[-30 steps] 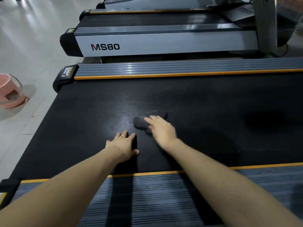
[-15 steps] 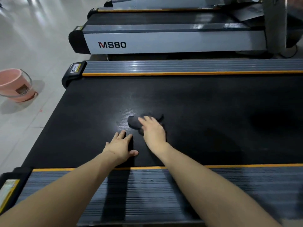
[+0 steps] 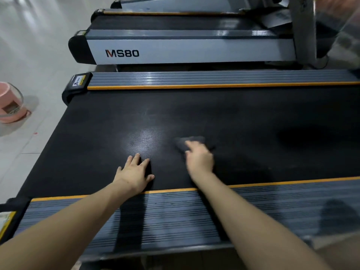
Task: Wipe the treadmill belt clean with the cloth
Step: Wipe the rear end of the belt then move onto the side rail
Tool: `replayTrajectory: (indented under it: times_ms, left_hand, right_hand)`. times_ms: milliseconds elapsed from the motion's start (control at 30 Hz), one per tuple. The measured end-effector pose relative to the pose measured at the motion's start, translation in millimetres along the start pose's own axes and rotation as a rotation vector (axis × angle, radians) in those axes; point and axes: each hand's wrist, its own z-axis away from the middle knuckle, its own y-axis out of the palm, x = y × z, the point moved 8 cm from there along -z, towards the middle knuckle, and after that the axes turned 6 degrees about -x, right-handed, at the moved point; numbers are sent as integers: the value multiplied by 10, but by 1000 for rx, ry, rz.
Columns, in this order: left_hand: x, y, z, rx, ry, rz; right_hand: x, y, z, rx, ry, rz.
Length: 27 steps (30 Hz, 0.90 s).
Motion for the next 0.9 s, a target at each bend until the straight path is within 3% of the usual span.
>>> replayTrajectory:
  times_ms: [67,167,233,367,500,600,733,833,900]
  left_hand:
    - [30,25,22,7,-30,19]
    - [44,82,38,2,-35,22]
    - [34,109,60,-14,-34,26]
    - [-43,150,163,-26,-50,103]
    - [-56,182,244,-67,-24,50]
    - [-55,194,246,-61,-52,63]
    - [-198,193,235,-96,-4,34]
    - [-306,213,284,-107,43,27]
    - [-290,220,312,-109,42,11]
  right_hand:
    - [519,266,250,120,-192,15]
    - [512,229,202,183,-324,-20]
    - [89,29,55,179,-289,8]
    - [-1076,-679,-280,-6,8,102]
    - [-1028,-754,-166,-8,189,79]
    - [-286,-342,139,13,74,24]
    - [539,-11,534,158,-277,23]
    - [175,-235,328,184,-338,65]
    - [-435,-493,63,131,-166,158]
